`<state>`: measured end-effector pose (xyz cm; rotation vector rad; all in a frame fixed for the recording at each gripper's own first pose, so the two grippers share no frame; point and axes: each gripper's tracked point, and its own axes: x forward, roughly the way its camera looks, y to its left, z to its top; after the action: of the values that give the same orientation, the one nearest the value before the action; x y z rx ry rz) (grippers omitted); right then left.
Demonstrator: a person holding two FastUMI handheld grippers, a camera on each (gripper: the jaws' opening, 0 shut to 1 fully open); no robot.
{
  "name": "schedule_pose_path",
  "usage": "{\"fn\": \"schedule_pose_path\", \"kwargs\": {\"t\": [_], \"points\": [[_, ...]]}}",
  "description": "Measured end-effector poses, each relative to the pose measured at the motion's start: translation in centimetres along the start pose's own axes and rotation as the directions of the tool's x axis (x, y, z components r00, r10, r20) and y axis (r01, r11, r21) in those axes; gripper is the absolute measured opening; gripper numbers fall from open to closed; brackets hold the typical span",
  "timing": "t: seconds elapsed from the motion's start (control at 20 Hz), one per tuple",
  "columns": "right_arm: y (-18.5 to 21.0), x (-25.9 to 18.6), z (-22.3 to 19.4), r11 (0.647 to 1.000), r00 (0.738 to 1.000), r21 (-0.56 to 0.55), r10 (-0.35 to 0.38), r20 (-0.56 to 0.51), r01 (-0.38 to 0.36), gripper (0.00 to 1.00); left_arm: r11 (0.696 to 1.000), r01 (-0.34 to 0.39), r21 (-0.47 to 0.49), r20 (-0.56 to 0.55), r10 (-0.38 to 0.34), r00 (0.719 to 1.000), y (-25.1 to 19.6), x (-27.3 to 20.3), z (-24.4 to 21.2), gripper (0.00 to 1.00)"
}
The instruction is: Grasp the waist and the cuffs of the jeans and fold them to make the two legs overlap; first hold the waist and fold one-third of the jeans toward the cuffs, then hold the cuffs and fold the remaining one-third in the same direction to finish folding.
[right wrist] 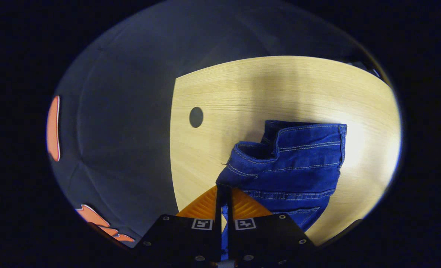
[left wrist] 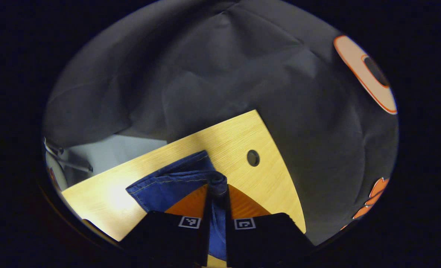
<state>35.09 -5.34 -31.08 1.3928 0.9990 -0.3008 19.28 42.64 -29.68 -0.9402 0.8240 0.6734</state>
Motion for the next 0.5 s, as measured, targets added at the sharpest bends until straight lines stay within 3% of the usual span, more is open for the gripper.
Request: {"fn": "schedule_pose_path", "kwargs": {"t": [0.05,0.1,0.15,0.2,0.25,0.4,0.45,0.5], "points": [[0.3,-0.4,-0.1,0.999,1.0,-0.046,0.011,0.007,-0.011,0.13,0.999,-0.017,0.039,0.03,0.016,0.999,-0.2,-0.3,0.5,0.24],[1.0,-1.0,-0.1,0.996,0.999,-0.079,0.043,0.014,-0.042,0.18,0.997,-0.037,0.068,0.06,0.033,0.998,0.3,-1.4,1.0,0.38],[1.6,-1.4,0.1,0.994,0.997,-0.084,0.072,0.023,-0.07,0.35,0.995,-0.061,0.08,0.097,0.053,0.994,0.4,-1.8,1.7,0.53],[1.6,-2.2,0.5,0.992,0.995,-0.091,0.087,0.04,-0.083,0.4,0.995,-0.064,0.079,0.116,0.055,0.992,0.2,-2.8,2.3,0.59],[1.5,-3.1,1.2,0.991,0.994,-0.106,0.091,0.066,-0.083,0.55,0.995,-0.055,0.078,0.126,0.044,0.991,-0.4,-3.5,2.2,0.68],[-1.1,-4.1,2.2,0.979,0.991,-0.203,0.032,0.128,-0.005,0.72,0.985,-0.016,0.172,0.192,-0.017,0.981,-1.4,-5.2,2.1,0.7],[-2.5,-4.5,2.2,0.969,0.991,-0.247,-0.001,0.133,0.034,0.77,0.971,-0.011,0.237,0.23,-0.045,0.972,-2.1,-5.8,2.2,0.75],[-3.9,-4.7,2.0,0.954,0.991,-0.291,-0.026,0.134,0.065,0.8,0.955,-0.011,0.298,0.275,-0.075,0.958,-2.8,-6.6,2.2,0.89]]}}
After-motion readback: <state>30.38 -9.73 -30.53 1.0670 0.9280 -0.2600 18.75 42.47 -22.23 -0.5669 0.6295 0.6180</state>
